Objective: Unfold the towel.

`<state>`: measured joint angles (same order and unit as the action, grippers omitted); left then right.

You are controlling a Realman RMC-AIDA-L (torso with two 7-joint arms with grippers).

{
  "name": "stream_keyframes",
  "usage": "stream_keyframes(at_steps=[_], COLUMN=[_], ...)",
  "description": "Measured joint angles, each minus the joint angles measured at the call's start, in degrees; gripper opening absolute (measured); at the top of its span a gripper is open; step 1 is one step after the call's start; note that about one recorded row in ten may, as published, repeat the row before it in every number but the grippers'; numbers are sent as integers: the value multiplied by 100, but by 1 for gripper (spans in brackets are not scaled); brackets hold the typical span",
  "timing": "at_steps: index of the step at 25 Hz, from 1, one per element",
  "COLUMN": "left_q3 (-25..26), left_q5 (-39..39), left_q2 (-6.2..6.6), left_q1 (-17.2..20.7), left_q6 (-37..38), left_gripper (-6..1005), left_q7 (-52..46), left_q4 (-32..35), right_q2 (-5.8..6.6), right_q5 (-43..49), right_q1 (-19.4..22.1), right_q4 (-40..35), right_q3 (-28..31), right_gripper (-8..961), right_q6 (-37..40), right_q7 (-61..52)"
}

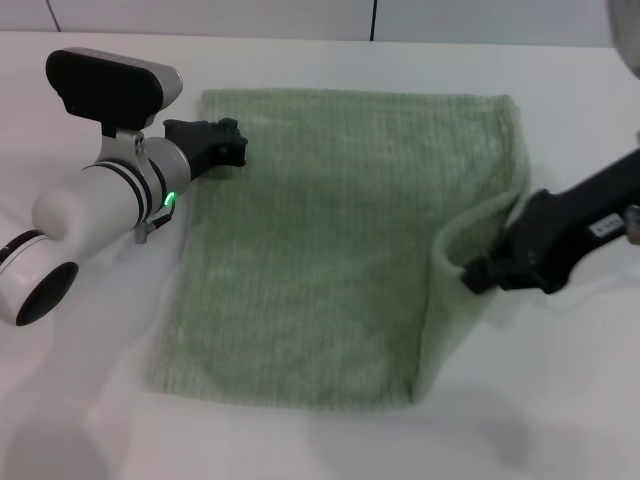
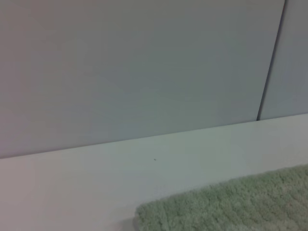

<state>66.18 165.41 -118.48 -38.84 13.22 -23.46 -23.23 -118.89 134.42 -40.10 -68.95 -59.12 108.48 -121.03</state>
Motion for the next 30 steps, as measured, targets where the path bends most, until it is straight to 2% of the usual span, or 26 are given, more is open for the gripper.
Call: stream_keyframes(at_steps=[12, 17, 23, 26, 28, 29, 30], left_q3=[-1, 0, 0, 0, 0, 1, 6], left_q5=[0, -1, 0, 0, 0, 0, 0], left_q2=[0, 0, 0, 0, 0, 0, 0], left_q1=[0, 0, 0, 0, 0, 0, 0], left_q6=[-21, -22, -21, -22, -21, -21, -21], left_gripper=[-1, -1, -1, -1, -1, -1, -1], left_q7=[0, -3, -3, -8, -8, -8, -8], left_q4=[-51, -51, -51, -51, -52, -53, -54], right_q2=[12, 27, 37, 40, 8, -18, -18], right_q5=[828, 831, 821, 812, 758, 549, 549], right_q1=[16, -46, -68, -88, -71, 24, 24], right_q4=[127, 183, 102, -1, -110, -235, -235], right_q3=[138, 173, 244, 462, 632, 701, 701], right_gripper=[40, 245, 340, 388, 420, 436, 436], right_q6=[348, 435, 438, 311, 14, -544, -544], right_q7=[-36, -4, 4, 46, 120, 201, 201])
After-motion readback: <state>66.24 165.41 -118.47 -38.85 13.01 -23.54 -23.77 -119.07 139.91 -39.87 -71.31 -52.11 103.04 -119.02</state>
